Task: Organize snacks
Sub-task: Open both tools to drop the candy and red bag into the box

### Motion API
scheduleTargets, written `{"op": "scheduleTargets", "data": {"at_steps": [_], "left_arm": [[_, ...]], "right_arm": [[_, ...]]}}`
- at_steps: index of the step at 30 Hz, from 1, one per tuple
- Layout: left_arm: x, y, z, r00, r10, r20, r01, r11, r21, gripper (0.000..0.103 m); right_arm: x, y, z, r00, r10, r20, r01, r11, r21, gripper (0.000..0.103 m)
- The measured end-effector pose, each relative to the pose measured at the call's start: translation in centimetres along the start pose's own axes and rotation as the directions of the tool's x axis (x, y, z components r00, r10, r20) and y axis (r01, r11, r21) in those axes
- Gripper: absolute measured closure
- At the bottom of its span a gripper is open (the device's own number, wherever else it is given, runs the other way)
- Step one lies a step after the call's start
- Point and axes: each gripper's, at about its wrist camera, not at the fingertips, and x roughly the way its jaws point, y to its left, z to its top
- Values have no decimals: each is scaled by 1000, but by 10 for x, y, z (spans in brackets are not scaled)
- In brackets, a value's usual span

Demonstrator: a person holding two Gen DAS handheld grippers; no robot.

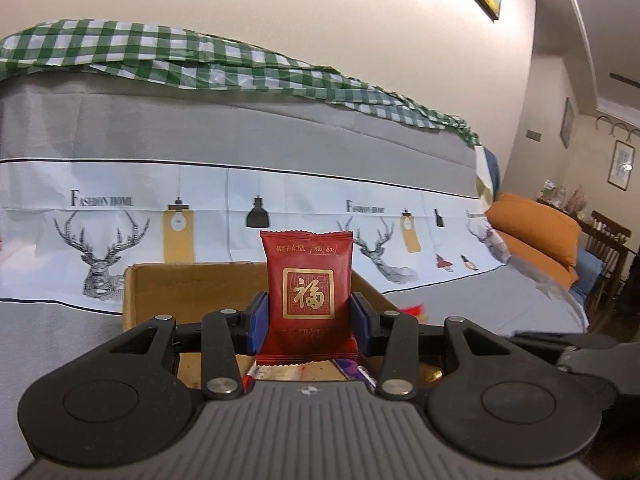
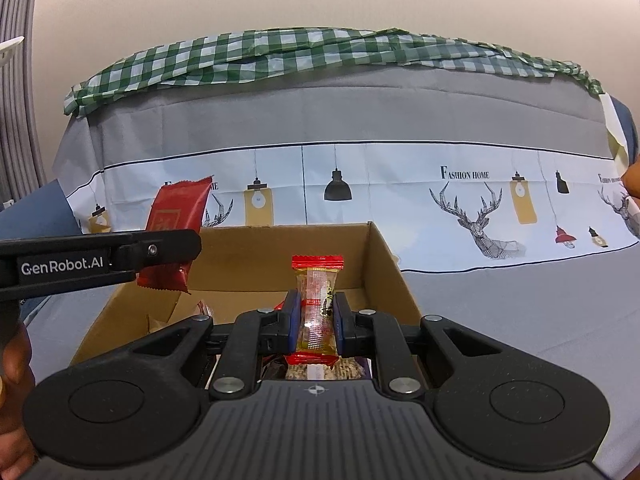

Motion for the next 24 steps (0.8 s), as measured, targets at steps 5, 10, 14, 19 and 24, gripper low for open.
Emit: {"op": "scheduleTargets", "data": {"at_steps": [5,10,14,19,24], "left_arm": [[-3,3,0,1000,2,5,-2,1000,-1,31],[-13,10,1,999,27,38,-27,1000,-17,19],[-28,6,-3,998,41,55,-43,998,37,16],[-60,-5,-12,995,58,79,-65,993,95,11],[-96,-16,-26,993,90,71,-94,993,68,6]], "right_arm": [[5,-2,-1,999,-24,-35,24,1000,8,41],[5,-16,0,999,-27,-47,33,993,113,29],[2,-16,-2,998,-44,-34,47,992,119,14],[-23,-18,0,996,-54,73,44,990,135,1],[-53,-23,2,993,-57,106,41,989,145,1]]}}
